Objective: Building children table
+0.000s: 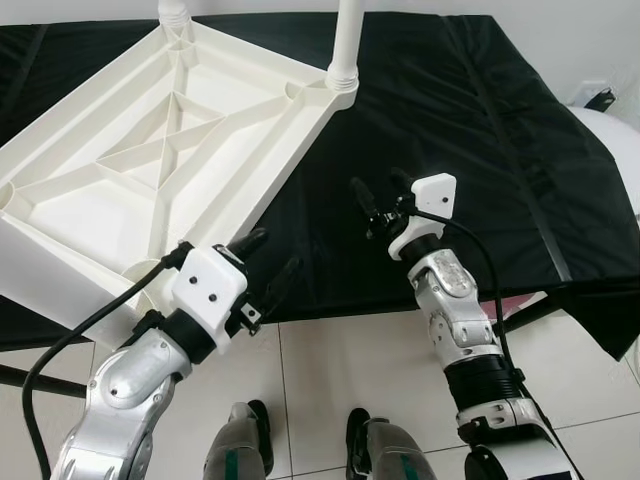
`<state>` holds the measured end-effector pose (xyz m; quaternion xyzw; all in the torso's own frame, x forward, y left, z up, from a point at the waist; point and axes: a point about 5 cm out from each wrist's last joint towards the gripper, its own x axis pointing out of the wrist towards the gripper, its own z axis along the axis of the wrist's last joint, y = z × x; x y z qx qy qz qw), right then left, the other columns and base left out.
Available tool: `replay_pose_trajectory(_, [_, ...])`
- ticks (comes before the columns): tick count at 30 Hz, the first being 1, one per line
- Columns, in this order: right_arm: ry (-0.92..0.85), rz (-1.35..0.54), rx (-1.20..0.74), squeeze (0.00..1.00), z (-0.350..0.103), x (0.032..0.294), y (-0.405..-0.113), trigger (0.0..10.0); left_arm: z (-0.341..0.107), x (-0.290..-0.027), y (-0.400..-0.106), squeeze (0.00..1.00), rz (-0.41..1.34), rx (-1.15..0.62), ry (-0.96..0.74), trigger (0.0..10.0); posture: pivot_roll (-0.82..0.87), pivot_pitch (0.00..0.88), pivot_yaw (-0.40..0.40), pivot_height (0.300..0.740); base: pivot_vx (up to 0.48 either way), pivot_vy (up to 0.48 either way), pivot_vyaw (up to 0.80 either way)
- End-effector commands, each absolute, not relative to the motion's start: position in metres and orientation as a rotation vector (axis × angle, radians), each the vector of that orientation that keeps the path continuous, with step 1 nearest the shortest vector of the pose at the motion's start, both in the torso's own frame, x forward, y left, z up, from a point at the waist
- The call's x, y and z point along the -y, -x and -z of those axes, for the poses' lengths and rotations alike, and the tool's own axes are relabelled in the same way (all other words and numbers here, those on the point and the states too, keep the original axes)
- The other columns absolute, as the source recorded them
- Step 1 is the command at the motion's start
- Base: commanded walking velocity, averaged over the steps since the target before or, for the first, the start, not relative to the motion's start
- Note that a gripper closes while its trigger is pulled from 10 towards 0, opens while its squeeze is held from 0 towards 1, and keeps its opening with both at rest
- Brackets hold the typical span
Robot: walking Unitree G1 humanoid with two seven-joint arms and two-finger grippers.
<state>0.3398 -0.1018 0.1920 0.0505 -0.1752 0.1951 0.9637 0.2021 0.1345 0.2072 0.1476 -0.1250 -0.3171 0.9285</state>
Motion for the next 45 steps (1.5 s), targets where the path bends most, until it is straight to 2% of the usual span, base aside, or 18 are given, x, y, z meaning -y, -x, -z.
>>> replay_pose_trajectory(1, [-0.098, -0.411, 0.348, 0.00, -0.188, 0.099, -0.340, 10.0, -0.208, -0.129, -0.194, 0.00, 0.743, 0.267, -0.313, 10.0, 0.10, 0.215, -0.051, 0.740, 0.000, 0.000, 0.00])
replay_pose_trajectory(6, [-0.030, -0.413, 0.246, 0.00, -0.184, 0.088, -0.357, 10.0, -0.211, -0.133, -0.198, 0.00, 0.702, 0.271, -0.321, 10.0, 0.10, 0.224, -0.052, 0.740, 0.000, 0.000, 0.00])
replay_pose_trajectory(13, [0.022, -0.473, 0.199, 0.00, -0.187, 0.071, -0.368, 10.0, -0.219, -0.129, -0.203, 0.00, 0.687, 0.303, -0.313, 10.0, 0.10, 0.227, -0.055, 0.740, 0.000, 0.000, 0.00])
replay_pose_trajectory(18, [-0.016, -0.510, 0.174, 0.00, -0.195, 0.056, -0.376, 10.0, -0.220, -0.125, -0.202, 0.00, 0.703, 0.309, -0.309, 10.0, 0.09, 0.229, -0.058, 0.740, 0.000, 0.000, 0.00])
replay_pose_trajectory(23, [-0.105, -0.551, 0.228, 0.00, -0.226, 0.032, -0.384, 10.0, -0.217, -0.119, -0.193, 0.00, 0.775, 0.280, -0.298, 10.0, 0.09, 0.244, -0.069, 0.740, 0.000, 0.000, 0.00])
replay_pose_trajectory(30, [-0.152, -0.520, 0.221, 0.00, -0.236, 0.025, -0.389, 10.0, -0.209, -0.117, -0.187, 0.00, 0.816, 0.242, -0.306, 10.0, 0.09, 0.248, -0.072, 0.740, 0.000, 0.000, 0.00])
replay_pose_trajectory(38, [-0.206, -0.398, 0.045, 0.00, -0.234, 0.014, -0.398, 10.0, -0.197, -0.112, -0.179, 0.00, 0.882, 0.183, -0.337, 10.0, 0.09, 0.258, -0.081, 0.740, 0.000, 0.000, 0.00])
replay_pose_trajectory(45, [-0.247, -0.394, -0.043, 0.00, -0.229, 0.000, -0.396, 10.0, -0.198, -0.110, -0.176, 0.00, 0.882, 0.180, -0.339, 10.0, 0.10, 0.263, -0.089, 0.740, 0.000, 0.000, 0.00])
